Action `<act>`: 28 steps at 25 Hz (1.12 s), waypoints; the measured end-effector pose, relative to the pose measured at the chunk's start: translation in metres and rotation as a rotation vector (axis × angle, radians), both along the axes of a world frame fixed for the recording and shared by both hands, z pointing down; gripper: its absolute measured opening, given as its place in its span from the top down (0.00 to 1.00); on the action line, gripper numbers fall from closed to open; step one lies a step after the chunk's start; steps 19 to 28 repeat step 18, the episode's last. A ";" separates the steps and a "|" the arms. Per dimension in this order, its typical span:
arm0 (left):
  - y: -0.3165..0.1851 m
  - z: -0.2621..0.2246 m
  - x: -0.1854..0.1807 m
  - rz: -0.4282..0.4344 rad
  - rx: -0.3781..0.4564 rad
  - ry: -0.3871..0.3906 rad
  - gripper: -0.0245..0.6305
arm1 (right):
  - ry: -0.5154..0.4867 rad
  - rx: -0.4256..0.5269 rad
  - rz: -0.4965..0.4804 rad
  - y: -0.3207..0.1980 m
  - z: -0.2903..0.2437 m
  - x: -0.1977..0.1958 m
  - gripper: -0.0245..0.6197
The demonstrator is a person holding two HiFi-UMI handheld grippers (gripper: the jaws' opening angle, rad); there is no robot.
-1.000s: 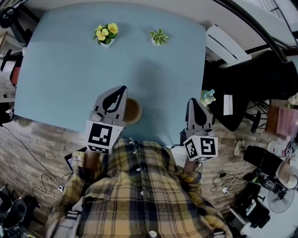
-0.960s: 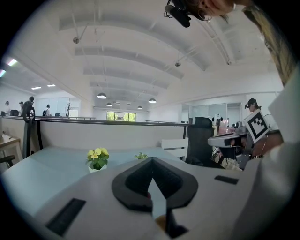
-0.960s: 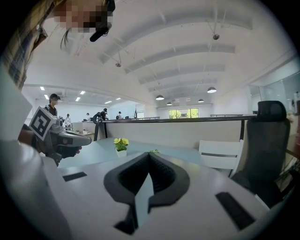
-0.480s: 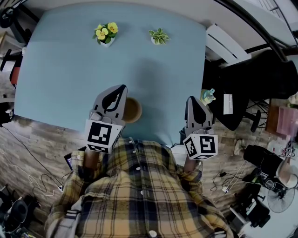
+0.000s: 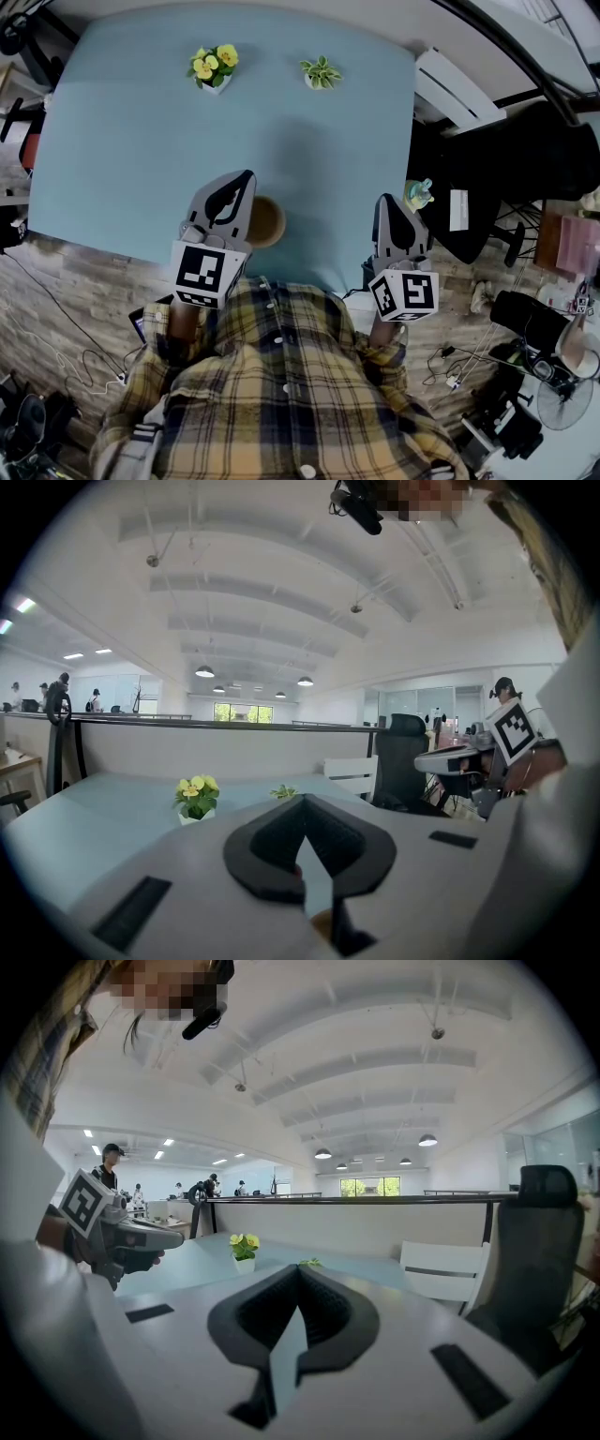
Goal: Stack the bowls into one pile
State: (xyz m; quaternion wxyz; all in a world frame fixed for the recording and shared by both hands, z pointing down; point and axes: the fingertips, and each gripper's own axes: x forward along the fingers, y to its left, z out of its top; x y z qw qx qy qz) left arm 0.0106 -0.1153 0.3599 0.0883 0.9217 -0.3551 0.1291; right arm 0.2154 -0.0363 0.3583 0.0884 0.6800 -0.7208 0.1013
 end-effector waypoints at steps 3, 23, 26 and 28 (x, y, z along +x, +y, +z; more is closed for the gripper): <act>-0.001 0.001 -0.002 -0.006 0.000 0.000 0.98 | -0.001 0.001 0.001 -0.001 0.000 0.000 0.96; -0.005 0.003 -0.005 -0.007 0.015 -0.012 0.98 | -0.003 0.003 0.011 0.000 0.000 0.003 0.96; -0.005 0.003 -0.005 -0.007 0.015 -0.012 0.98 | -0.003 0.003 0.011 0.000 0.000 0.003 0.96; -0.005 0.003 -0.005 -0.007 0.015 -0.012 0.98 | -0.003 0.003 0.011 0.000 0.000 0.003 0.96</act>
